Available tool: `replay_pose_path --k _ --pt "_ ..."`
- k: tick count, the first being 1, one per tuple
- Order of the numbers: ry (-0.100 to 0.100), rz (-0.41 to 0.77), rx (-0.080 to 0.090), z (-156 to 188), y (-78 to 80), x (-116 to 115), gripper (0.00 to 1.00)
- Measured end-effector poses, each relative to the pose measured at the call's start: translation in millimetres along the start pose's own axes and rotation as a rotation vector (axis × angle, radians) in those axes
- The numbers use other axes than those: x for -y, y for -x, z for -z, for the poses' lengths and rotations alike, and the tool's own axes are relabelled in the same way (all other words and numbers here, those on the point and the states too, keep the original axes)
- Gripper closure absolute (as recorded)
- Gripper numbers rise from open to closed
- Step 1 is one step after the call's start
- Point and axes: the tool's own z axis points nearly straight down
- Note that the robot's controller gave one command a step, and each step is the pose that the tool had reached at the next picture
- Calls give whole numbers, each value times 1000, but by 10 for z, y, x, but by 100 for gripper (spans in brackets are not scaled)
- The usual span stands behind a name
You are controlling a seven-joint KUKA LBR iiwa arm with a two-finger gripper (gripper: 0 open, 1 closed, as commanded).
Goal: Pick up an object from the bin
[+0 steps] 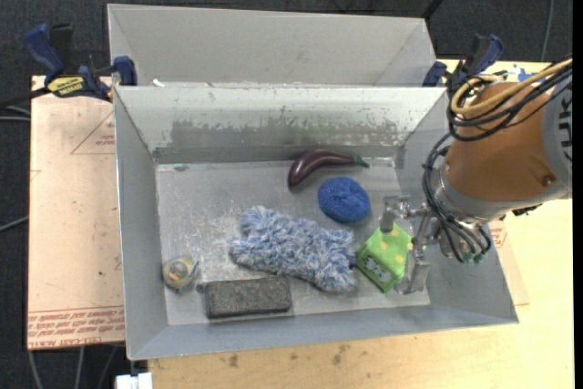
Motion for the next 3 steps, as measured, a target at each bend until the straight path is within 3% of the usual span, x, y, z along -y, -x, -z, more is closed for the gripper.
replay_pose_path --k 1,2,3 --pt "-1 2 8 43 17 -2 0" --pt "-3 10 18 -393 169 -104 0" --pt "0 -21 9 -861 147 -243 0"
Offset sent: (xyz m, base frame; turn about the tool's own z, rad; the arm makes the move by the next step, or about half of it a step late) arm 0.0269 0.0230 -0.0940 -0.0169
